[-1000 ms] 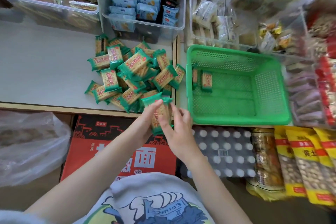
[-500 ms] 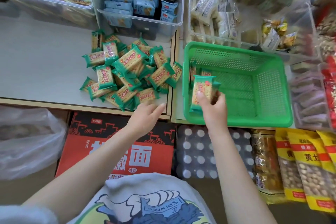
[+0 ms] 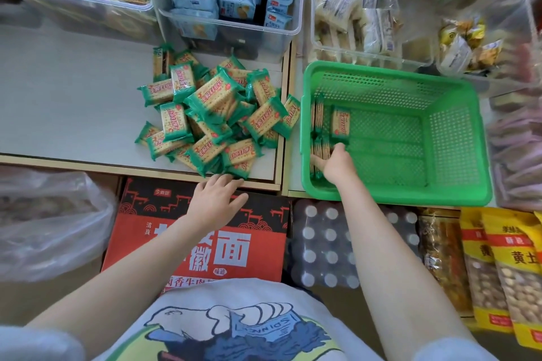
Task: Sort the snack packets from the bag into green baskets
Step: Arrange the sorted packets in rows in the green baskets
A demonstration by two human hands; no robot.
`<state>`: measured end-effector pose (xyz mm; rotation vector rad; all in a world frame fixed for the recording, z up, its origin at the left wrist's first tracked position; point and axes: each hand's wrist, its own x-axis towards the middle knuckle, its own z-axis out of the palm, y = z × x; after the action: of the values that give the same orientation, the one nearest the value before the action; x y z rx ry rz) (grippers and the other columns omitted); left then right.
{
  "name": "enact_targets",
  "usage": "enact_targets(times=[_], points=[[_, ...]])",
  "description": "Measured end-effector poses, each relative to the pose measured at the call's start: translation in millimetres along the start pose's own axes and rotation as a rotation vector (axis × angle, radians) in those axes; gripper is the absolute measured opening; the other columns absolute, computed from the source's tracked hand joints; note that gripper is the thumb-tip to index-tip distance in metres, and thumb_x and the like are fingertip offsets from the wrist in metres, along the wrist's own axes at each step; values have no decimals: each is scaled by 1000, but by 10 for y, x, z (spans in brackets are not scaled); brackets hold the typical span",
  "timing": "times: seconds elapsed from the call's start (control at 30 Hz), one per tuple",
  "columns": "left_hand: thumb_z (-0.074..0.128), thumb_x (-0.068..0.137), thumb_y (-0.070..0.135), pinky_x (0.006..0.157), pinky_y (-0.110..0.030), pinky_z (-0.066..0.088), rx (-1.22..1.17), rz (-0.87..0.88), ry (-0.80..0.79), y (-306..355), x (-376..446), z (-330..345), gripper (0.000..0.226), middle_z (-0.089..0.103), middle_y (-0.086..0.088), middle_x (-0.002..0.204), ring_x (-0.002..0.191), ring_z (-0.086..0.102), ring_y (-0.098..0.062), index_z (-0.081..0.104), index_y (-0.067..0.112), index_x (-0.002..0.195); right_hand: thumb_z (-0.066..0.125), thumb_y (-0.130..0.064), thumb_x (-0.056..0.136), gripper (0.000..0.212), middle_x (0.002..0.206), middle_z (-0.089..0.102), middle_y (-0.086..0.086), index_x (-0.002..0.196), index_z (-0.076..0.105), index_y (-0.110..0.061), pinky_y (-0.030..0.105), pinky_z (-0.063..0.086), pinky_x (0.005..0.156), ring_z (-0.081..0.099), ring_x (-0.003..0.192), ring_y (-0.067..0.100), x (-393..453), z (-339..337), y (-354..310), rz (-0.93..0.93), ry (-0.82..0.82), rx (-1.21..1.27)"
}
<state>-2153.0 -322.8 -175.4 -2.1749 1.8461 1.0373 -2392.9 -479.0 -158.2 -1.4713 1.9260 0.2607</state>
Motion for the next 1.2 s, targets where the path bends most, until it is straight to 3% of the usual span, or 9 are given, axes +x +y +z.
enact_targets(times=[0.2,0.37,0.43,0.53,0.63,0.77,0.93,1.07,1.2], points=[[33,103,54,119,-45,17,-37,2,-28,-36,17,-3,53,33,6,159,150,17,-17,38,34,152,58,-62,91,93,150,43,21,153,24,-1,42,49,90,53,124,35,-49,-80,6,14,-53,35],[36,103,51,115,-44,25,-28,44,-32,-51,12,-99,50,42,2,153,145,29,-19,49,28,145,60,-46,95,43,117,58,8,120,58,-12,30,40,76,52,93,18,-526,-239,-131,-156,298,291],[44,102,42,104,-41,41,-127,113,155,-84,-47,-141,40,58,-2,133,128,48,-23,66,20,127,61,-36,96,21,98,63,4,105,62,-16,31,47,73,57,85,17,-815,-214,-308,-305,339,456],[52,95,27,91,-45,49,-219,55,543,-248,-144,-159,31,63,-9,116,109,56,-29,71,8,112,59,-27,97,8,87,66,0,93,62,-22,31,52,76,64,84,19,-1051,94,-608,-393,86,559],[59,94,23,109,-48,38,-239,-168,477,-434,-94,-229,48,48,-14,145,134,42,-34,52,12,141,59,-29,97,12,104,65,-2,107,60,-21,39,54,92,64,102,20,-976,570,-821,-254,-208,531],[53,99,32,118,-45,29,-249,-205,287,-570,32,-286,60,32,-10,159,146,26,-30,33,22,155,66,-34,93,52,125,55,2,134,42,-12,46,49,104,57,115,24,-663,995,-1066,94,-207,722],[52,100,31,108,-38,35,-255,-160,390,-589,131,-372,43,54,-6,140,131,42,-26,51,14,140,73,-28,90,61,131,57,12,137,40,-7,49,54,97,61,115,32,-351,1184,-1283,355,1,953],[52,100,33,104,-37,39,-275,-170,386,-572,174,-405,39,58,-4,135,127,45,-23,55,14,134,77,-31,86,45,117,66,8,121,58,-10,33,54,74,64,100,25,-327,1237,-1334,452,-156,1039],[51,100,34,104,-38,40,-254,-151,368,-602,166,-394,41,57,-3,137,129,44,-23,53,15,137,84,-43,77,56,109,70,7,117,64,-10,28,45,58,66,96,22,-299,1265,-1265,465,-204,1013]])
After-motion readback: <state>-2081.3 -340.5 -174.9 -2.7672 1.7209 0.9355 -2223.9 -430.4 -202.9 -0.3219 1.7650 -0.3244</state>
